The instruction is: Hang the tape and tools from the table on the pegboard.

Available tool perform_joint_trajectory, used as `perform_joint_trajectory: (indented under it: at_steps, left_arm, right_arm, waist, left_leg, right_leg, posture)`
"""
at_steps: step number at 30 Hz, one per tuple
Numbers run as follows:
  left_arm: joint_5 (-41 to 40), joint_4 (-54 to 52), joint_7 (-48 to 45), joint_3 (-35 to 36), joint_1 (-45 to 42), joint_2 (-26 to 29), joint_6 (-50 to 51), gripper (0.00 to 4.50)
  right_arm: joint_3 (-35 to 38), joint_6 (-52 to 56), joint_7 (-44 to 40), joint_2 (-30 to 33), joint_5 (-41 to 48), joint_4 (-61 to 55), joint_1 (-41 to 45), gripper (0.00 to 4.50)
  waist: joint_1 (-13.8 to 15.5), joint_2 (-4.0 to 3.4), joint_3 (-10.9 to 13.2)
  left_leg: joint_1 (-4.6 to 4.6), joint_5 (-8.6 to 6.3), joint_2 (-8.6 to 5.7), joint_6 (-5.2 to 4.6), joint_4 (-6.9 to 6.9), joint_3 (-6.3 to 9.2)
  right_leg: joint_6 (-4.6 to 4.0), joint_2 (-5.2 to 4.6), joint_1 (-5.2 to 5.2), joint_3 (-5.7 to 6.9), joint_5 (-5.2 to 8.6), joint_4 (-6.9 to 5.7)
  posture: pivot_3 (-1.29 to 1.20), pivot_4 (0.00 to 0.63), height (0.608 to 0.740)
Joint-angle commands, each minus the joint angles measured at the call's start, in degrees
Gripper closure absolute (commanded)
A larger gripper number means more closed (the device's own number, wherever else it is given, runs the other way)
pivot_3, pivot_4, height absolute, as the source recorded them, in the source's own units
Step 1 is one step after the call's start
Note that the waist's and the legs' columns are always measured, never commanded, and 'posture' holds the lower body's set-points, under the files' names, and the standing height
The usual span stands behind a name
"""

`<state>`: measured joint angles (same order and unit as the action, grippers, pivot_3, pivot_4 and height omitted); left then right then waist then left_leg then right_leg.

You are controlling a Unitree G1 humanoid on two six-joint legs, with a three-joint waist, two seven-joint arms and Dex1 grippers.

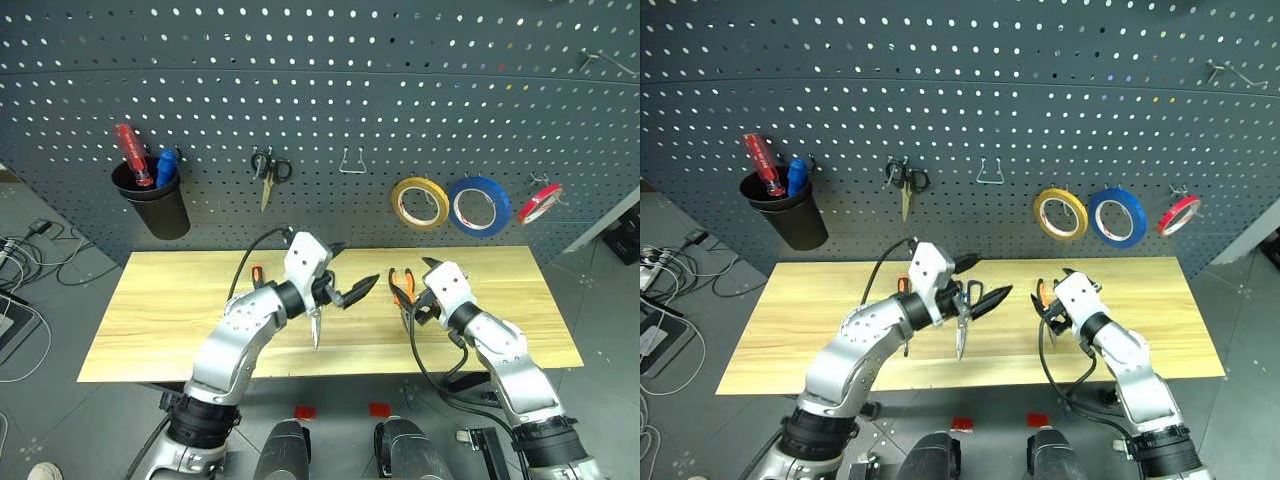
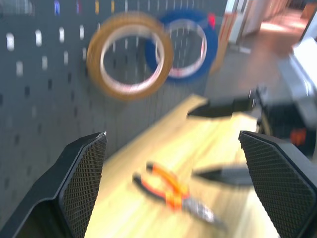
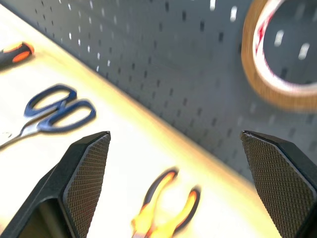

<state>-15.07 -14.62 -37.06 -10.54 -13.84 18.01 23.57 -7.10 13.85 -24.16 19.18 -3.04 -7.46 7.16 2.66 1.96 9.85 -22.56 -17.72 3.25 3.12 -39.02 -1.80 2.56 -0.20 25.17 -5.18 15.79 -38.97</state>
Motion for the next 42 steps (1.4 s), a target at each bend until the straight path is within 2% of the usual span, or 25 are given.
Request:
perform_joint_trajectory:
  at_steps: [1,6,10,16,22,39,42]
  left_arm:
    - [0.2,-2.1,-4.2,-0.7,3.6,4.1,-2.2,0.00]
    - [1.8,-2.0,-8.3,-2.0,6.8,9.4,-5.2,0.00]
    - [1.0,-2.6,-8.6,-1.4,6.5,10.1,-4.6,0.00]
    - [1.5,-3.5,-7.8,-2.3,6.2,9.2,-3.6,0.00]
    - [1.0,-6.2,-6.8,-2.9,6.9,8.8,-1.4,0.00]
    - [1.1,-6.5,-6.0,-2.6,7.2,8.8,-0.6,0.00]
    - [1.0,-6.5,-6.0,-2.5,6.7,8.8,-0.4,0.00]
  right_arm:
    - [1.2,15.8,1.3,-3.0,3.5,-6.0,0.8,0.02]
    - [3.0,32.6,5.7,-8.7,5.4,-3.7,6.4,0.02]
    - [6.7,37.3,11.0,-12.2,5.5,0.7,12.3,0.02]
    - [7.7,35.9,16.5,-12.6,3.1,8.8,19.6,0.02]
    - [9.7,36.9,19.9,-14.4,4.4,13.2,22.8,0.02]
    - [8.1,35.5,18.7,-13.6,4.6,18.1,25.2,0.02]
    - [7.8,35.0,18.4,-13.6,4.8,18.3,25.4,0.56]
  waist:
    - [-0.1,-0.07,0.4]
    - [-0.6,-0.49,2.5]
    - [-1.0,-0.65,4.3]
    - [-1.8,-0.71,6.6]
    - [-2.1,-0.70,8.0]
    - [-2.3,-0.78,9.9]
    - [-2.3,-0.77,10.0]
  left_leg:
    - [0.09,-0.02,-0.01,-0.04,0.00,0.00]
    - [0.27,-0.11,-0.04,-0.24,-0.03,0.11]
    - [0.23,-0.12,-0.10,-0.25,-0.04,0.20]
    - [0.09,-0.11,-0.06,-0.25,-0.04,0.32]
    - [-0.07,-0.11,0.05,-0.25,-0.04,0.33]
    - [-0.14,-0.10,0.14,-0.24,-0.01,0.34]
    - [-0.15,-0.10,0.15,-0.24,-0.01,0.35]
  right_leg:
    - [-0.01,0.00,-0.07,0.00,0.01,0.00]
    - [-0.06,-0.01,-0.27,0.04,0.04,-0.03]
    - [-0.06,-0.06,-0.24,0.07,0.04,-0.03]
    - [-0.06,-0.06,-0.08,0.09,0.04,-0.08]
    - [-0.05,-0.07,0.09,0.10,0.03,-0.12]
    - [-0.05,-0.05,0.18,0.13,0.03,-0.08]
    - [-0.05,-0.05,0.18,0.14,0.03,-0.08]
  posture:
    - [0.09,0.264,0.740]
    - [0.09,0.321,0.740]
    - [0.09,0.360,0.740]
    - [0.09,0.388,0.740]
    - [0.11,0.403,0.740]
    - [0.13,0.419,0.740]
    - [0.14,0.415,0.740]
